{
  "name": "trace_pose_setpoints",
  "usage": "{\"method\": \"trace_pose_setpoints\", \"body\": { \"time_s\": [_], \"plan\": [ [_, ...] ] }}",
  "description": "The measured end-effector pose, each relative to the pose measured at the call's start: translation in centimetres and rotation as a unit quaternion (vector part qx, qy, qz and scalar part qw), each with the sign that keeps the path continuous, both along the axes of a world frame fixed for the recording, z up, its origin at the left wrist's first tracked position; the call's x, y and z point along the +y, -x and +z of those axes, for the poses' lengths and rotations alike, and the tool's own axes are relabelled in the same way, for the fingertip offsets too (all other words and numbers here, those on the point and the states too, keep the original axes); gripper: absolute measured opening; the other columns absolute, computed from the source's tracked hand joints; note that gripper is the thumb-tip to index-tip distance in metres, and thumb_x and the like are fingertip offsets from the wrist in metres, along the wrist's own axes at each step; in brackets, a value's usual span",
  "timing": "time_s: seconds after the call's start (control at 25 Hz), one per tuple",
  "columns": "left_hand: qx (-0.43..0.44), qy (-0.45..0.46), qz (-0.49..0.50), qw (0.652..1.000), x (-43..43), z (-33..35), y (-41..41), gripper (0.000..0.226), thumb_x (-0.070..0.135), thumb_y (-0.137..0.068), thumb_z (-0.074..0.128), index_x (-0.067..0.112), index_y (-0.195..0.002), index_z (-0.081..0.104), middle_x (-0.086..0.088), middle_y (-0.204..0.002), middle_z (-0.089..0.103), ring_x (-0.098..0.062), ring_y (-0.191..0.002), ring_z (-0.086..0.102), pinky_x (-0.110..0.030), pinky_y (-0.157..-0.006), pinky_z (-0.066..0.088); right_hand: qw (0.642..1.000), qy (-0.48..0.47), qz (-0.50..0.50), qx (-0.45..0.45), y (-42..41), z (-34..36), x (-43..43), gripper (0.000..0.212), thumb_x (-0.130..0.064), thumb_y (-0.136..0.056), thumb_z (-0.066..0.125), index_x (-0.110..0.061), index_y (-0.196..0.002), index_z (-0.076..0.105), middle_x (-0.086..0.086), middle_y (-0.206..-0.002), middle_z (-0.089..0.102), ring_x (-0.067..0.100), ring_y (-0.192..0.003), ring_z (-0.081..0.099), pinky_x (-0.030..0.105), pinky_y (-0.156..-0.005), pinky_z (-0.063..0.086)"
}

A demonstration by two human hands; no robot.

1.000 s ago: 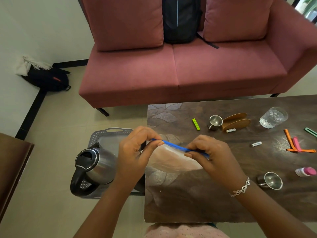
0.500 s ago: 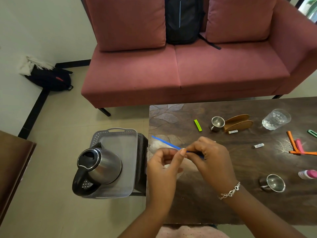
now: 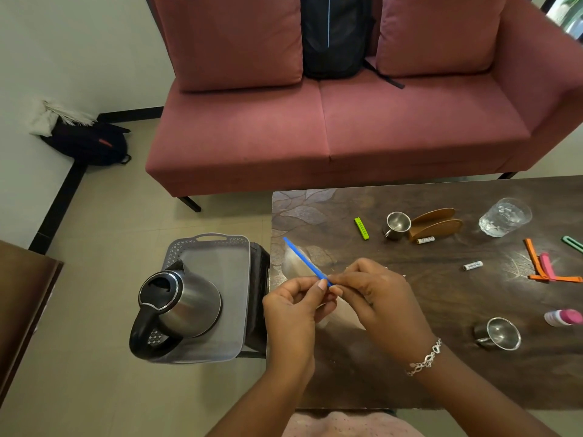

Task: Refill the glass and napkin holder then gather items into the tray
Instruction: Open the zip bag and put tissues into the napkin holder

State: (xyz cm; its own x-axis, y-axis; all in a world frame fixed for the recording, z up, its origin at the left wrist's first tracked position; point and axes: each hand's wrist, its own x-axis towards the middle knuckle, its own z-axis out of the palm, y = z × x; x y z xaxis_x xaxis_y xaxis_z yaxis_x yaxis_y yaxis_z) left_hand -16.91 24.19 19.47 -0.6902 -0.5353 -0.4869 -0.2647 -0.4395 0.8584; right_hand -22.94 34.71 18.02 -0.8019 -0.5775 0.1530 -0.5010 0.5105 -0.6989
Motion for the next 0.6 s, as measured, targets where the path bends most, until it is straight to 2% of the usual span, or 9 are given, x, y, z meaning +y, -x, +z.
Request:
{"method": "trace_pose_setpoints", "body": {
  "time_s": [0.12, 0.24, 0.6],
  "plan": [
    [0.002, -0.005, -0.001, 1.0, -0.1, 0.19, 0.0, 0.012, -0.003, -0.083, 0.058, 0.002, -0.078, 0.068, -0.006, -0.06, 0.071, -0.013, -0.06, 0.068, -0.021, -0.062, 0.059, 0.998, 0.017, -0.01, -0.068, 0.32, 0.18, 0.03, 0.019, -0.027, -0.08, 0.062, -0.019, -0.092, 0.074, -0.002, -0.073, 0.061, 0.015, -0.067, 0.06, 0.036, -0.059, 0.05],
    [0.003, -0.004, 0.001, 1.0, -0.12, 0.28, -0.02, 0.014, -0.004, -0.083, 0.058, 0.003, -0.076, 0.068, -0.005, -0.059, 0.071, -0.013, -0.059, 0.068, -0.021, -0.061, 0.059, 0.995, 0.015, -0.012, -0.101, 0.57, 0.32, -0.03, 0.013, -0.018, -0.08, 0.069, -0.019, -0.092, 0.074, -0.006, -0.073, 0.059, 0.012, -0.069, 0.058, 0.031, -0.064, 0.048],
    [-0.01, 0.034, -0.002, 0.999, -0.1, 0.18, 0.07, 0.013, -0.004, -0.082, 0.06, 0.002, -0.073, 0.068, -0.004, -0.056, 0.069, -0.012, -0.055, 0.067, -0.021, -0.059, 0.059, 0.995, -0.006, -0.016, -0.102, 0.36, 0.73, -0.18, 0.011, -0.017, -0.08, 0.067, -0.02, -0.087, 0.075, -0.002, -0.071, 0.062, 0.01, -0.065, 0.058, 0.035, -0.062, 0.051]
  ]
}}
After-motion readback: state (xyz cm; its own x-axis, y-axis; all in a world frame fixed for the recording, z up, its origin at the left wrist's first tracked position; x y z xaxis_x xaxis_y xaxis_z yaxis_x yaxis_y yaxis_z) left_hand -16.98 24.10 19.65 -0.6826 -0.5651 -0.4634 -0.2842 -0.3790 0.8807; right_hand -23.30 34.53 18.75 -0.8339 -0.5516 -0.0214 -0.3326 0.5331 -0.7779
